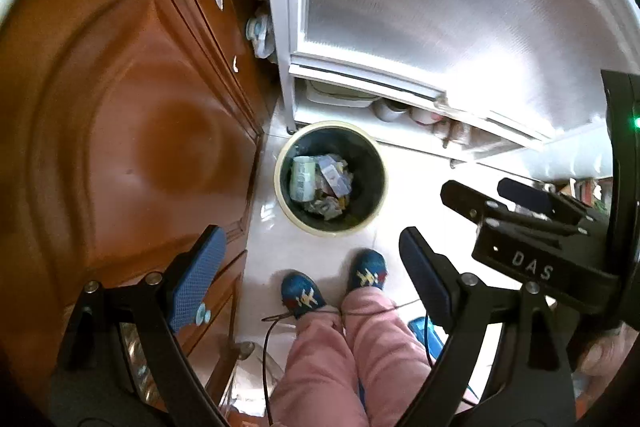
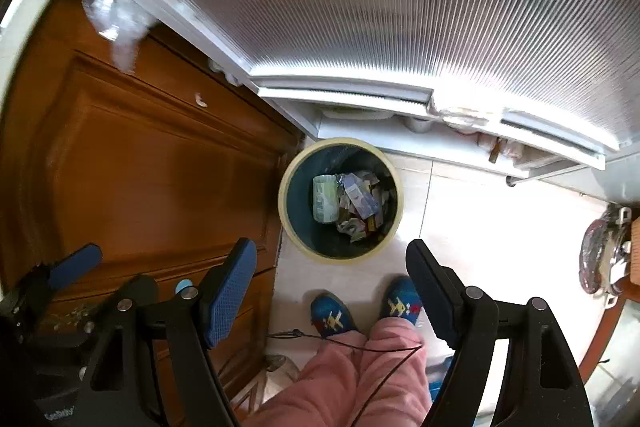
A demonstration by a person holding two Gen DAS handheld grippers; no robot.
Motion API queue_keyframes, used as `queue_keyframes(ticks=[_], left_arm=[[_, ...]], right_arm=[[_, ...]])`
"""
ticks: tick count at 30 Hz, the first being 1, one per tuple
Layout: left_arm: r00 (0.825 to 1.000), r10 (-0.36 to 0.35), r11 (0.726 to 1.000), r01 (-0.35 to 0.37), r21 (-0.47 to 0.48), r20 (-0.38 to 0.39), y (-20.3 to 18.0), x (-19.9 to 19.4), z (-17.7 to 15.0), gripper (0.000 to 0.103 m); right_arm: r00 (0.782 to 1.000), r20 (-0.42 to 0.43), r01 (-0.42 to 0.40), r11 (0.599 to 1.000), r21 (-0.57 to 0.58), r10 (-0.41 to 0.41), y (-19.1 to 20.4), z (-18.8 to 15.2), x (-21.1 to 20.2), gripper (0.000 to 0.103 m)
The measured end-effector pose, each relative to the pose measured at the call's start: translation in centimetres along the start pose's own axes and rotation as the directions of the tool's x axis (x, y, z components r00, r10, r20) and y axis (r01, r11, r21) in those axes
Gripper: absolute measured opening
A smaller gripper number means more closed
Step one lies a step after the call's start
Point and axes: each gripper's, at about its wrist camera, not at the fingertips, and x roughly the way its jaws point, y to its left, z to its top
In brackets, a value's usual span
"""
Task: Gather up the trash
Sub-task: 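Raise both tools back above the counter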
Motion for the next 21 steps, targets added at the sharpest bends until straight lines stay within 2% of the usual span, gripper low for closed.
queue_keyframes(ticks=[4, 12, 16, 21], left_arm=[[1.000, -0.030, 0.999, 0.029, 0.043, 0.010, -0.6, -4.4, -0.7, 0.086], [0.990, -0.062, 0.991, 0.045, 0.130, 0.128, -1.6, -14.4, -0.4, 0.086], [0.971, -0.078, 0.985, 0.040, 0.167, 0.226, -1.6, -19.8, 0.1, 0.086], [0.936, -0.095, 0.979, 0.027, 0.202, 0.339, -1.2, -25.9, 0.8, 0.086]], right_arm=[[1.000, 0.023, -0.004, 1.000, -0.011, 0.004, 0.9, -0.6, -3.9, 0.079], [0.993, 0.113, -0.012, 1.000, -0.024, 0.015, 3.3, -2.2, -13.6, 0.079], [0.987, 0.162, -0.016, 0.999, -0.029, 0.020, 4.4, -2.4, -17.9, 0.079], [0.963, 0.269, 0.003, 0.998, -0.064, 0.015, 6.4, -2.0, -24.5, 0.079]])
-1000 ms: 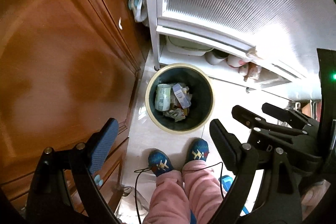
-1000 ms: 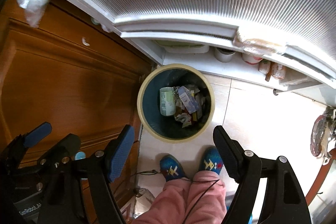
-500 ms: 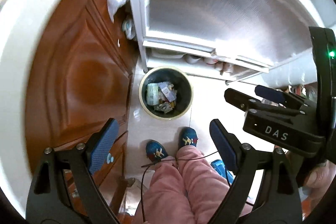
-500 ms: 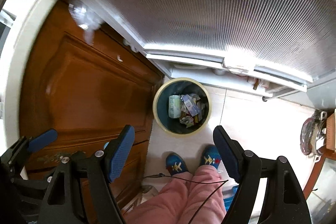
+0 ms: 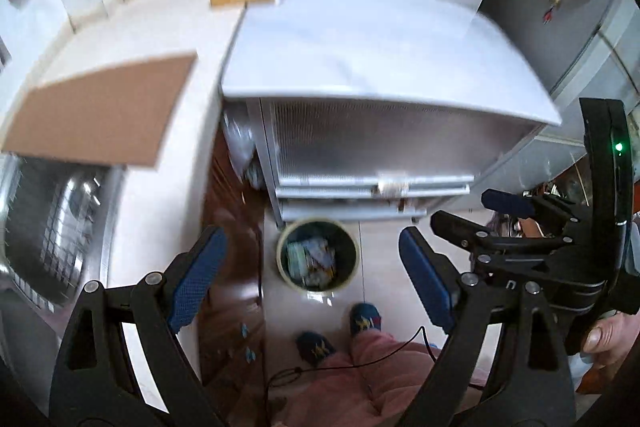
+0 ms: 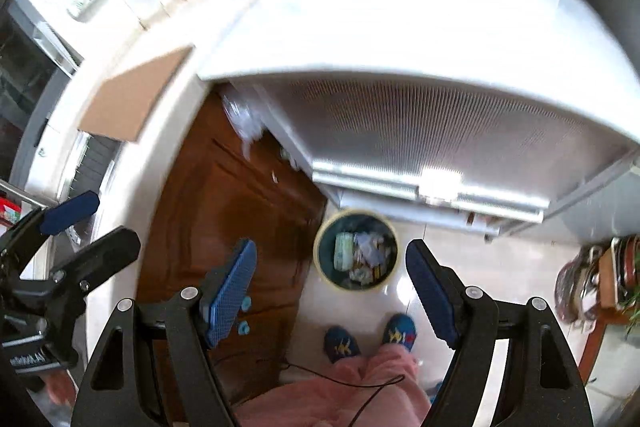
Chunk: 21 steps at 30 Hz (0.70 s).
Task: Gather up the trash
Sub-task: 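Raise both tools back above the counter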
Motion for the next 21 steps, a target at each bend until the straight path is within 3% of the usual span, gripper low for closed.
queue_keyframes(ticks=[8, 14, 21], left_arm=[[0.993, -0.030, 0.999, 0.033, -0.027, 0.113, 2.1, -5.9, 3.3, 0.086], [0.983, -0.032, 0.997, 0.044, -0.060, 0.182, 4.3, -9.4, 6.4, 0.088], [0.973, 0.005, 0.992, 0.024, -0.123, 0.229, 6.7, -12.1, 11.1, 0.093]], right_arm=[[0.988, 0.156, 0.008, 1.000, -0.022, -0.004, 2.2, 3.6, -7.9, 0.078], [0.975, 0.221, 0.025, 0.995, -0.101, -0.002, 4.1, 6.7, -11.5, 0.078], [0.967, 0.254, 0.029, 0.978, -0.207, 0.026, 5.8, 13.9, -13.9, 0.078]])
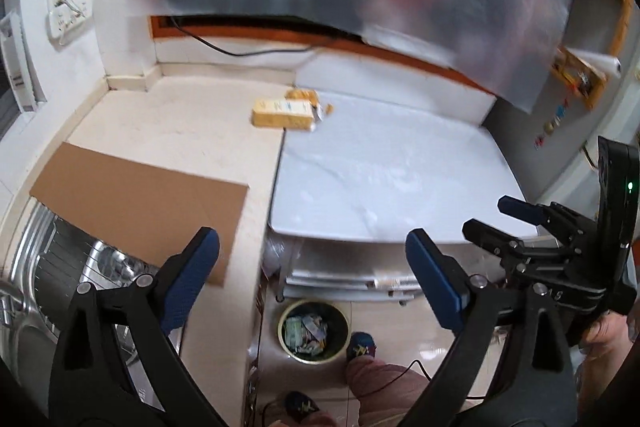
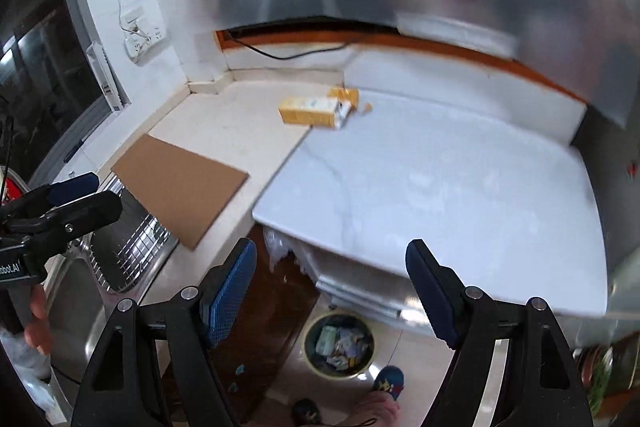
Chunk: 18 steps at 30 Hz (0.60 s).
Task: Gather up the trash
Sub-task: 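Raise both tools back above the counter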
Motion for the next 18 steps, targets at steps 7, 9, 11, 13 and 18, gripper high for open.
queue_keyframes(ticks=[7, 9, 11, 13, 18], left_arm=[[0.998, 0.060, 0.996, -0.060, -0.062, -0.013, 0.2, 3.8, 6.3, 0.093], [0.995, 0.094, 0.992, -0.095, -0.087, -0.015, 0.1, 5.8, 8.4, 0.093], [0.992, 0.127, 0.985, -0.128, -0.116, -0.016, -0.2, 8.0, 10.8, 0.093], [0.986, 0.164, 0.976, -0.165, -0.144, -0.017, -0.5, 10.6, 13.2, 0.093], [0.968, 0.249, 0.941, -0.252, -0.226, -0.041, -0.5, 18.2, 18.6, 0.093]], right_arm=[[0.997, -0.010, -0.075, 0.994, -0.073, 0.074, -2.9, 10.8, 4.9, 0.078], [0.993, -0.024, -0.113, 0.991, -0.078, 0.112, -4.3, 13.9, 7.4, 0.078], [0.986, -0.048, -0.160, 0.983, -0.085, 0.157, -6.1, 17.5, 10.1, 0.078], [0.984, -0.068, -0.174, 0.979, -0.103, 0.167, -7.7, 20.8, 13.1, 0.078], [0.983, -0.100, -0.172, 0.972, -0.162, 0.157, -10.6, 27.0, 21.2, 0.078]])
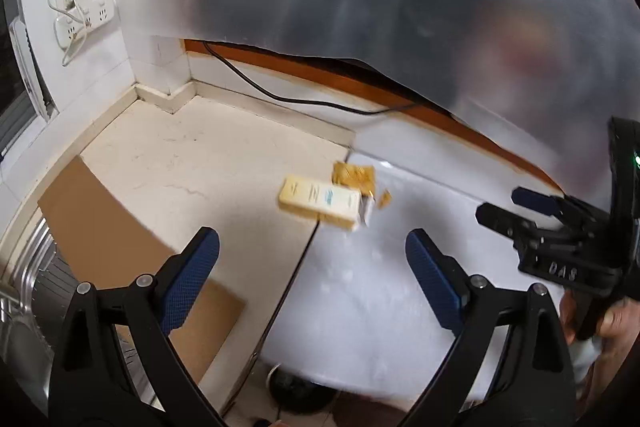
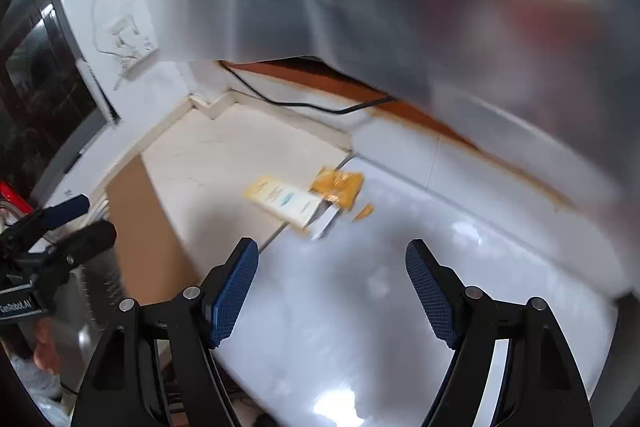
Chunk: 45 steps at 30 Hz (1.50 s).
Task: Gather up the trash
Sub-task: 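Raise both tools back above the counter, then grasp the yellow toothpaste box with the left tool while the right tool grasps the yellow snack bag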
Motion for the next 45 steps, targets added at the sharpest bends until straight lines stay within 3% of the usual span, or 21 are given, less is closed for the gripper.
queue_keyframes(ticks=[5, 9, 15, 20, 23, 35, 45], left_arm=[[0.995, 0.090, 0.990, -0.094, -0.109, -0.044, -1.5, 8.8, 2.8, 0.093], [0.987, 0.115, 0.969, -0.136, -0.206, -0.109, -1.3, 15.4, 3.1, 0.093], [0.968, 0.153, 0.920, -0.213, -0.330, -0.197, -0.3, 22.8, 1.9, 0.093], [0.946, 0.175, 0.867, -0.279, -0.412, -0.272, 0.5, 27.2, 0.5, 0.093], [0.939, 0.164, 0.853, -0.288, -0.435, -0.301, 0.5, 28.6, -0.6, 0.093], [0.933, 0.077, 0.879, -0.230, -0.418, -0.352, -0.4, 28.8, -4.6, 0.092], [0.928, 0.065, 0.921, -0.197, -0.335, -0.368, -0.1, 26.8, -8.1, 0.092]], right_arm=[[1.000, 0.019, -0.014, 1.000, 0.024, 0.014, -4.5, 4.4, 7.1, 0.072], [1.000, 0.021, -0.012, 1.000, 0.027, 0.012, -6.7, 6.0, 12.4, 0.066], [0.999, -0.015, -0.041, 0.998, 0.054, 0.042, -8.9, 6.1, 19.4, 0.064], [0.998, -0.035, -0.048, 0.998, 0.045, 0.049, -9.6, 5.5, 22.4, 0.064], [0.998, -0.040, -0.044, 0.998, 0.040, 0.046, -9.1, 4.5, 22.8, 0.064], [0.994, -0.070, -0.085, 0.995, 0.047, 0.088, -6.5, 3.5, 26.3, 0.064], [0.987, -0.094, -0.123, 0.987, 0.103, 0.132, -5.7, 3.6, 29.4, 0.069]])
